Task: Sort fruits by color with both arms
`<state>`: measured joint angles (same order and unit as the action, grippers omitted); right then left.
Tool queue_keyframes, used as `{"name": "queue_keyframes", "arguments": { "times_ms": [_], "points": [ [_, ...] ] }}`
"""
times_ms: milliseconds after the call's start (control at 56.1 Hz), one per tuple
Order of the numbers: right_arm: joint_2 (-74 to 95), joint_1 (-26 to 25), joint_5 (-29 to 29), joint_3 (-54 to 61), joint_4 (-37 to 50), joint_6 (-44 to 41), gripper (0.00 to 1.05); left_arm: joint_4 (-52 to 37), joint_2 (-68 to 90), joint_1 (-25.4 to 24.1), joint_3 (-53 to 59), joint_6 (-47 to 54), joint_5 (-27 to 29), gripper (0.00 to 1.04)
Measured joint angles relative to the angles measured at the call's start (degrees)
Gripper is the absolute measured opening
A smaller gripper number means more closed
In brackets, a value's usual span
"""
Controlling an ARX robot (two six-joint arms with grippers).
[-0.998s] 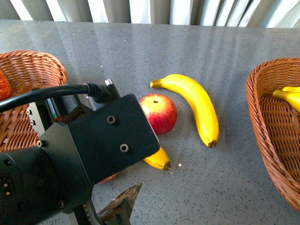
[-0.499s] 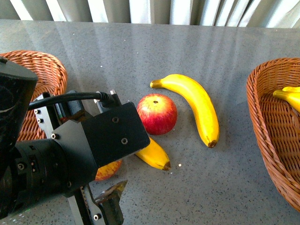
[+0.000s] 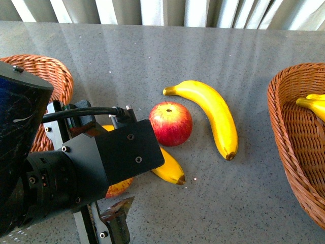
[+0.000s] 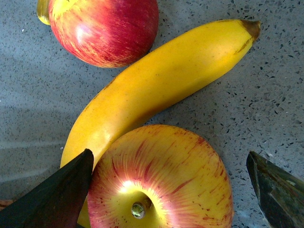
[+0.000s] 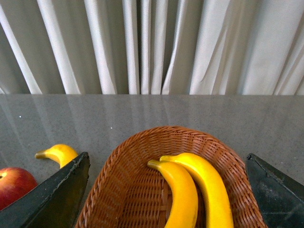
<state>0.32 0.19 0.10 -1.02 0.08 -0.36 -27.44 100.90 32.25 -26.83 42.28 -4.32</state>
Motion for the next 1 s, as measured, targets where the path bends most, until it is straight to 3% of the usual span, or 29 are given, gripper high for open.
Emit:
{"name": "queue_keyframes", "arguments": {
  "times_ms": [570, 713, 998],
  "points": [
    [0.0, 0.0, 0.0, 0.0, 0.0, 0.0, 0.96, 0.0, 1.5, -0.2, 0.3, 2.1, 0.7, 0.95],
    [0.0, 0.0, 0.0, 0.0, 0.0, 0.0, 0.96, -0.3, 1.5, -0.2, 0.3, 2.2, 0.7, 0.8],
    [0.0, 0.0, 0.0, 0.0, 0.0, 0.0, 0.96, 0.1, 0.3, 0.5, 1.2, 2.3, 0.5, 0.77]
  ]
}}
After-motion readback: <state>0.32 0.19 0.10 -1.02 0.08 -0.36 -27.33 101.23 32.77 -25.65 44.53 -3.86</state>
